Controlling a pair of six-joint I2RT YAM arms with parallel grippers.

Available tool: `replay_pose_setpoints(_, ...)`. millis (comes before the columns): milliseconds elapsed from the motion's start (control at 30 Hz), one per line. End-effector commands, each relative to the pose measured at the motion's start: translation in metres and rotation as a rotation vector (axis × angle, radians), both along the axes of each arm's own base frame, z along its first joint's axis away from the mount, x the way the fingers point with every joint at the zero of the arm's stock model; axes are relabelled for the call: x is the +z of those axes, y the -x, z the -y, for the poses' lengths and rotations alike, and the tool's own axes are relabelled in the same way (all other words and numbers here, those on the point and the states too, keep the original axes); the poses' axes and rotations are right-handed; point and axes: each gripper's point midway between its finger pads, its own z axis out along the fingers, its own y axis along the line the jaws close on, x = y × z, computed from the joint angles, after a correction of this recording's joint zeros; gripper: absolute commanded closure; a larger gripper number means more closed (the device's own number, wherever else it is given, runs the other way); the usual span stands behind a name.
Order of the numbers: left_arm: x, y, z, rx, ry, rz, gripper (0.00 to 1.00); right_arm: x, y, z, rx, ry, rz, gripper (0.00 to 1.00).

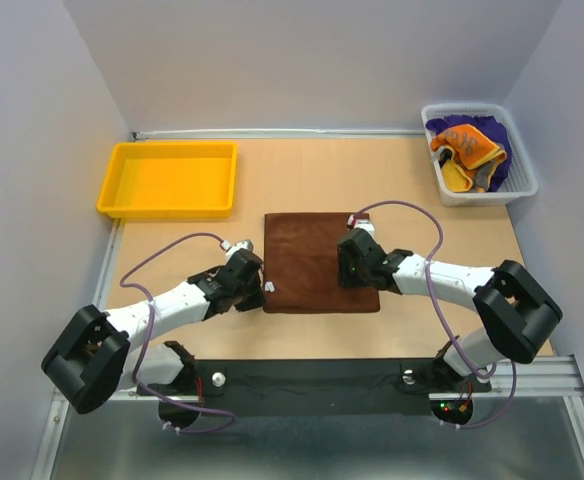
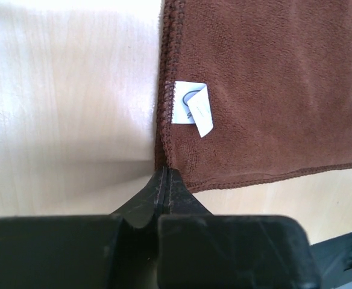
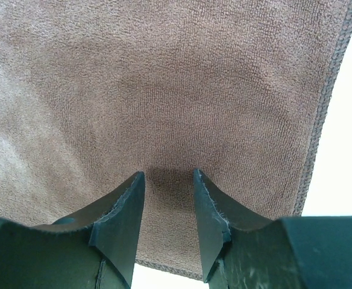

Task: Fold and stack the towels
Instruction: Fold the towel

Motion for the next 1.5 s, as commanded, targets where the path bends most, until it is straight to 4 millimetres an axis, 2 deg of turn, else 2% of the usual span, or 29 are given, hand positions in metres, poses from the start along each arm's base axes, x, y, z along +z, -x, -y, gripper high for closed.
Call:
replay_pose_setpoints(0, 0.024, -0.009, 0.006, 0.003, 0.020, 0.050, 1.00, 0.000, -0.005, -0.002, -0.017, -0.016, 0.024, 0.56)
replay_pose_setpoints(267, 0.030, 0.001, 0.000, -0.009, 0.009, 0.024, 1.00, -0.011, -0.001, 0.005, -0.038, 0.011, 0.007, 0.56)
replay_pose_setpoints(500, 0.007, 0.016, -0.004, -0.033, -0.008, -0.051, 0.99, -0.012, -0.001, 0.007, -0.045, 0.018, 0.005, 0.56)
replay_pose_setpoints(600, -0.003, 0.019, -0.006, -0.036, -0.027, -0.070, 0.96, -0.009, -0.002, 0.005, -0.042, 0.009, 0.011, 0.56)
replay_pose_setpoints(700, -0.003, 0.017, -0.007, -0.035, -0.042, -0.069, 0.85, 0.005, -0.007, 0.001, -0.028, -0.013, 0.045, 0.55)
replay_pose_setpoints(800, 0.016, 0.002, -0.007, -0.014, -0.050, -0.001, 0.68, 0.026, -0.018, -0.001, 0.001, -0.009, 0.103, 0.53)
replay_pose_setpoints(833, 0.021, -0.001, -0.009, -0.008, -0.063, 0.015, 0.57, 0.033, -0.022, -0.001, 0.007, -0.008, 0.120, 0.52)
replay_pose_setpoints(867, 0.038, -0.014, -0.008, 0.010, -0.064, 0.069, 0.52, 0.042, -0.030, 0.003, 0.014, 0.007, 0.136, 0.50)
replay_pose_setpoints(900, 0.044, -0.018, -0.010, 0.002, -0.085, 0.088, 0.44, 0.046, -0.035, 0.006, 0.015, 0.019, 0.142, 0.49)
replay_pose_setpoints(933, 0.061, -0.031, -0.007, 0.008, -0.082, 0.137, 0.41, 0.050, -0.041, 0.009, 0.037, 0.042, 0.156, 0.47)
replay_pose_setpoints(1000, 0.074, -0.049, -0.008, -0.022, -0.115, 0.197, 0.34, 0.063, -0.058, 0.016, 0.044, 0.051, 0.182, 0.41)
replay_pose_setpoints(1033, 0.088, -0.061, -0.004, -0.032, -0.112, 0.240, 0.34, 0.063, -0.068, 0.027, 0.053, 0.082, 0.187, 0.41)
replay_pose_setpoints(1067, 0.094, -0.070, -0.004, -0.051, -0.124, 0.266, 0.33, 0.065, -0.074, 0.031, 0.060, 0.086, 0.188, 0.40)
replay_pose_setpoints(1100, 0.093, -0.084, -0.007, -0.050, -0.147, 0.272, 0.33, 0.074, -0.082, 0.028, 0.085, 0.064, 0.201, 0.40)
replay_pose_setpoints(1133, 0.095, -0.093, -0.008, -0.068, -0.164, 0.287, 0.33, 0.076, -0.089, 0.033, 0.088, 0.068, 0.203, 0.38)
replay_pose_setpoints(1167, 0.108, -0.107, -0.007, -0.116, -0.192, 0.334, 0.33, 0.077, -0.096, 0.038, 0.122, 0.091, 0.211, 0.37)
replay_pose_setpoints(1267, 0.112, -0.145, -0.013, -0.161, -0.252, 0.366, 0.35, 0.087, -0.127, 0.053, 0.180, 0.098, 0.232, 0.39)
replay_pose_setpoints(1300, 0.114, -0.153, -0.014, -0.178, -0.264, 0.373, 0.35, 0.081, -0.129, 0.057, 0.198, 0.101, 0.219, 0.39)
replay_pose_setpoints(1333, 0.116, -0.160, -0.019, -0.183, -0.274, 0.373, 0.35, 0.088, -0.140, 0.060, 0.206, 0.097, 0.235, 0.39)
replay_pose_setpoints(1367, 0.127, -0.169, -0.014, -0.200, -0.264, 0.398, 0.34, 0.087, -0.145, 0.061, 0.261, 0.092, 0.238, 0.39)
replay_pose_setpoints(1400, 0.124, -0.175, -0.014, -0.244, -0.295, 0.407, 0.34, 0.080, -0.151, 0.067, 0.282, 0.075, 0.220, 0.39)
replay_pose_setpoints(1467, 0.128, -0.182, -0.011, -0.270, -0.308, 0.426, 0.34, 0.083, -0.167, 0.075, 0.327, 0.097, 0.243, 0.39)
